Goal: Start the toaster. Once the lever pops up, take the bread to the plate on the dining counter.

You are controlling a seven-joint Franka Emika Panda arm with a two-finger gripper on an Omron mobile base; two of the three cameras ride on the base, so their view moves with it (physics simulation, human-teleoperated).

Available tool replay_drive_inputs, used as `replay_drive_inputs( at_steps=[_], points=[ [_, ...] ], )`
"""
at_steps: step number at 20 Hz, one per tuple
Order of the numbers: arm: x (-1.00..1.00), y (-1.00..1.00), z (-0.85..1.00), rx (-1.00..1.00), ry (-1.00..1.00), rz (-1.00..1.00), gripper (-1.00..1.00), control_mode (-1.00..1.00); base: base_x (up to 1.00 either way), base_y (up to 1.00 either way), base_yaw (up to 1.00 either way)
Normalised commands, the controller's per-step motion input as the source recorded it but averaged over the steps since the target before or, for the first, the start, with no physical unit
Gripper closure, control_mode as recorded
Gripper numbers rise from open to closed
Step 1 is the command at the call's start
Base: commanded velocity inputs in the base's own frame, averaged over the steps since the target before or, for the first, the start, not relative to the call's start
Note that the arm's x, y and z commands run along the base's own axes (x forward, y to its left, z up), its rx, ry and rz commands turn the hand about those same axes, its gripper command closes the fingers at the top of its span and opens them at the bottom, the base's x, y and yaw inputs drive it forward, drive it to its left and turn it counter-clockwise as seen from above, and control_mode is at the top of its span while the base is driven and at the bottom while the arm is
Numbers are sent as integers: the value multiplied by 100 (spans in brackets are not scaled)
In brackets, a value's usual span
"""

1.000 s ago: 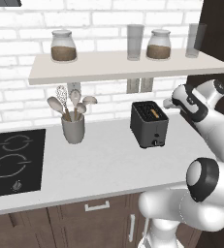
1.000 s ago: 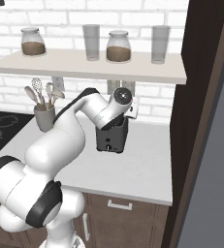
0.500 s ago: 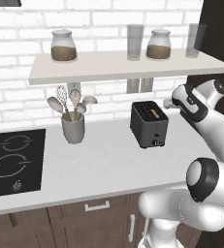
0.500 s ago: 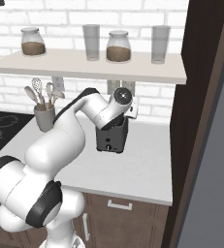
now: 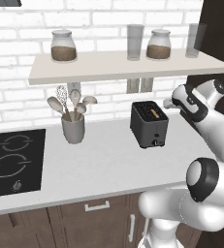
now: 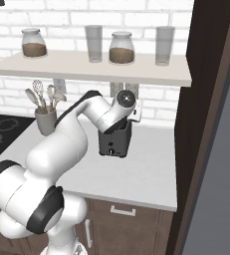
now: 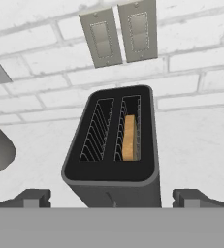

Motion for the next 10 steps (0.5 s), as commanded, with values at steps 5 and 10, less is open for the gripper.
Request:
replay_drive_inputs(
  at_steps=[5,10],
  points=[
    [0,0,0,0,0,0,-100,-100,0,0,0],
    [0,0,0,0,0,0,-100,-100,0,0,0]
  ],
)
